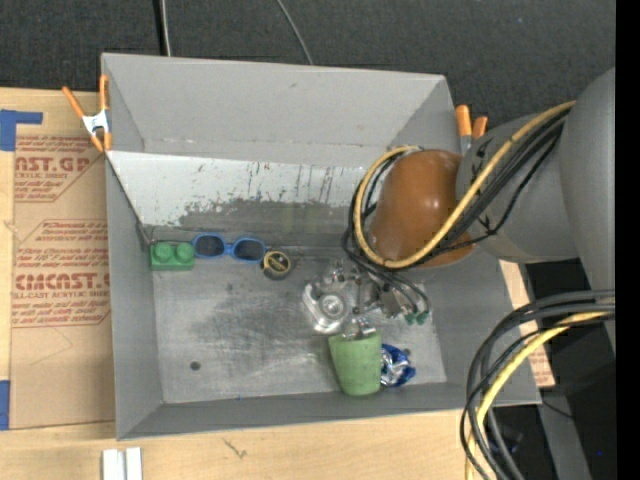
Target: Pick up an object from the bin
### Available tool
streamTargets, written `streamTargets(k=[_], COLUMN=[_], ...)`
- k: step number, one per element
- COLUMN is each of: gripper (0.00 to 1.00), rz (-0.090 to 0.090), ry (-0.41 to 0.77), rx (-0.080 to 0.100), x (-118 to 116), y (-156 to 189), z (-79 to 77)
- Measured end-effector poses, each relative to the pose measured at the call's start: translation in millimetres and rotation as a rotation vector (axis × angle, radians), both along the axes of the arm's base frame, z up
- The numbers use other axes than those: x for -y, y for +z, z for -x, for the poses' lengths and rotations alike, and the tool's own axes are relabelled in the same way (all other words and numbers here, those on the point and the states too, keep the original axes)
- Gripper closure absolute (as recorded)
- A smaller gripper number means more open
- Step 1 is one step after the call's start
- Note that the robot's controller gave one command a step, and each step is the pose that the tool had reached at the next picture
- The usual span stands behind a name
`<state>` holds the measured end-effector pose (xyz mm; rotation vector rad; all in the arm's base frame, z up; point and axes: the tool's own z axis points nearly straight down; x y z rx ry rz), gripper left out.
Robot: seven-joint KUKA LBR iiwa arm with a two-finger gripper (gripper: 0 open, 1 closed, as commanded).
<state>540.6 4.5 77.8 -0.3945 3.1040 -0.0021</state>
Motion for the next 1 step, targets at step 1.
streamTargets(k=[1], gripper=[0.0], rz=[-0.001], ry=[0.307], rx=[-0.005], x=[24.8], y=[-2.1], z=[-50.8])
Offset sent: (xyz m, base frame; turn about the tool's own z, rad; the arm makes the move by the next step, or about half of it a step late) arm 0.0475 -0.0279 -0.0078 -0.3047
